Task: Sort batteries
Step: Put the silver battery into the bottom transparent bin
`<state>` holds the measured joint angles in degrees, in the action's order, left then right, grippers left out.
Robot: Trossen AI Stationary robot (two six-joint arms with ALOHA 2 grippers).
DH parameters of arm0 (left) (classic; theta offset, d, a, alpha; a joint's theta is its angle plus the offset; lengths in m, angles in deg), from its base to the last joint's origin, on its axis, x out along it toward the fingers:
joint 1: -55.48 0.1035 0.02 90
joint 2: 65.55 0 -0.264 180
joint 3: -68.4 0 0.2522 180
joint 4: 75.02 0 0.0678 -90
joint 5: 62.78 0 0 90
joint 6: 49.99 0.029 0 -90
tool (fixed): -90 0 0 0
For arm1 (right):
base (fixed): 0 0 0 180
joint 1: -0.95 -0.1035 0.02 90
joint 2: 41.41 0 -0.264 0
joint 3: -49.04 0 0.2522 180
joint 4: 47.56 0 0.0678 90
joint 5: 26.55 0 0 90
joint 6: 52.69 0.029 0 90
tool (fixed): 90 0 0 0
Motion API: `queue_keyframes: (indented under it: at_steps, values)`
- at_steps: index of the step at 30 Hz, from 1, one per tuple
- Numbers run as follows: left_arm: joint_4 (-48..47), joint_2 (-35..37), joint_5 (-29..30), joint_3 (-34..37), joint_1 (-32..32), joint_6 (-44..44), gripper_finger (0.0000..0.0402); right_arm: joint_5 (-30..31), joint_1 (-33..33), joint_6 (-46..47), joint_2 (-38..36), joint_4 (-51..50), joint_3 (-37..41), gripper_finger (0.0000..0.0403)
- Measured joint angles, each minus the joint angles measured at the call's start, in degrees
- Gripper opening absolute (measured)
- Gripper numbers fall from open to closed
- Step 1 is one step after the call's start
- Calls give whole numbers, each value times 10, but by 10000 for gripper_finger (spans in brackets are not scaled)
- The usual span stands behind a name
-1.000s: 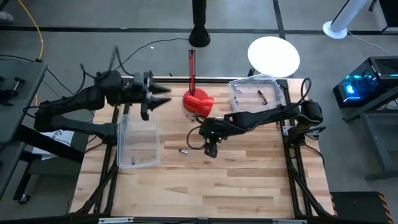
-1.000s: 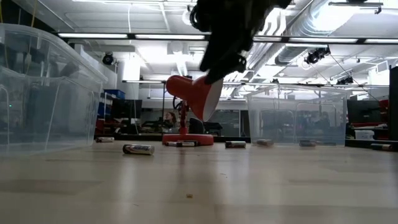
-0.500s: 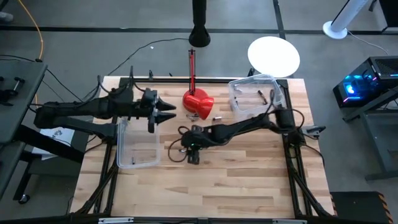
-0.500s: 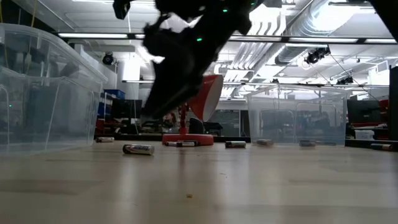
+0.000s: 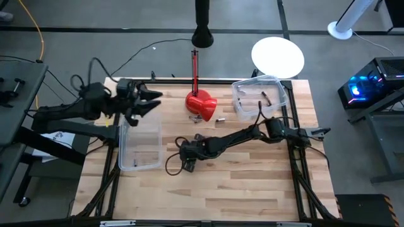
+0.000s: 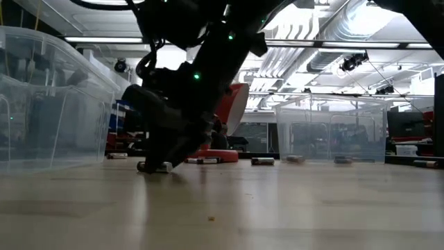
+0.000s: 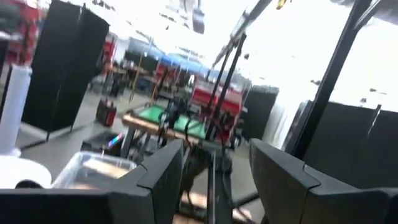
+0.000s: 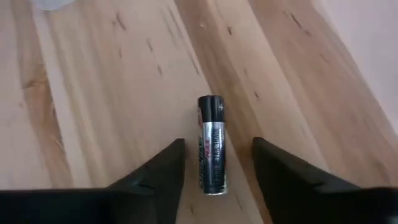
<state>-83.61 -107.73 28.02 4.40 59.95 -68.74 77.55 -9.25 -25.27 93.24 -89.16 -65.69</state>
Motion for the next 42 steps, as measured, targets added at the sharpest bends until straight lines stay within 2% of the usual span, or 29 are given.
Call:
queue_keyframes:
  at_steps: [1,4,5,7,13,15,17,19,22,26,30,34,37,39,41,42]
  values:
    - [8,6,2,0,0,0,177,1,0,3,-1,-2,0,155]
    - [50,22,3,0,0,9,177,-5,4,3,-11,-23,-13,50]
    - [68,28,3,0,0,14,177,-12,7,-11,-14,-30,-25,30]
    - [91,38,3,0,0,29,177,-7,14,-36,-21,-23,-68,28]
    - [99,60,20,0,0,69,177,68,45,-131,-44,-24,-230,21]
    - [93,65,29,0,0,70,177,58,57,-144,-41,-1,-253,21]
    - [92,66,36,0,0,76,177,7,67,-157,-40,33,-257,21]
    - [89,65,45,0,0,84,177,-52,74,-154,-40,57,-255,30]
    - [86,65,59,0,0,86,177,-114,83,-107,-23,77,-248,70]
    - [69,65,86,0,0,99,177,-122,84,-68,0,89,-246,142]
    - [62,65,116,0,0,109,177,-126,92,-83,-5,107,-253,201]
    - [62,65,135,0,0,143,177,-137,107,-127,-10,68,-291,226]
    - [62,61,209,0,0,146,177,-136,118,-167,-26,-9,-340,230]
    - [-7,45,307,-18,6,110,177,-121,123,-197,-65,-32,-324,230]
    - [-172,15,372,-62,30,61,177,-90,127,-217,-102,-62,-306,230]
    - [-255,-7,381,-89,49,38,177,-71,129,-223,-118,-84,-303,230]
